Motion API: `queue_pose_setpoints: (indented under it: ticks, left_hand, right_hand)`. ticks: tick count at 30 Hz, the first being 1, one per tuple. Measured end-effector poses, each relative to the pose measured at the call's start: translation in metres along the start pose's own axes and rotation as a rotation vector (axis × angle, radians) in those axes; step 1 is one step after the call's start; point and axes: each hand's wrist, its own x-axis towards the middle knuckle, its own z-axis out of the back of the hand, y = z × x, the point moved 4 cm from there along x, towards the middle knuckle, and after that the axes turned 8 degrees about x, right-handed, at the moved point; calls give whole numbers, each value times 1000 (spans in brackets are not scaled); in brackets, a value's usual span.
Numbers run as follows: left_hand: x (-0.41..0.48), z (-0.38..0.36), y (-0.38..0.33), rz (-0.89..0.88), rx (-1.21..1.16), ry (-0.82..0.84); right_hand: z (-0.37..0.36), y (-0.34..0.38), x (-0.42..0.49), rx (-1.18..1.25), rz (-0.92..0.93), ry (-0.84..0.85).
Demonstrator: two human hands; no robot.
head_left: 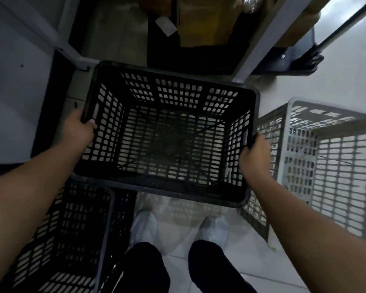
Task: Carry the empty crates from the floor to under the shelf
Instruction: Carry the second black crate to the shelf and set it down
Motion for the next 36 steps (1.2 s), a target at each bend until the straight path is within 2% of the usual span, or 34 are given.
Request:
queue_pose_setpoints:
  ticks: [5, 10, 14, 18, 26, 32, 36]
  left_hand:
    - [-51, 66, -39, -51, -56, -15]
    - [-113, 169, -99, -80, -102, -75]
    - [-171, 266, -140, -187, -156, -110]
    - [-229, 340, -145, -173, -183, -180]
    - [-391, 480, -111, -59, -267, -435]
    - [-542, 562, -25, 96, -400, -633]
    - [-651, 600, 52, 238, -491, -802]
  right_hand:
    - [83, 54, -38, 69, 43, -39]
    - [186, 126, -92, 52, 70, -90]
    - [271, 187, -136, 69, 196, -116]
    - [328, 229, -171, 83, 320, -108]
    - [399, 334, -266, 69, 624, 5]
    - [393, 412, -371, 74, 866, 142]
    - [364, 448, -461, 60, 1022, 287]
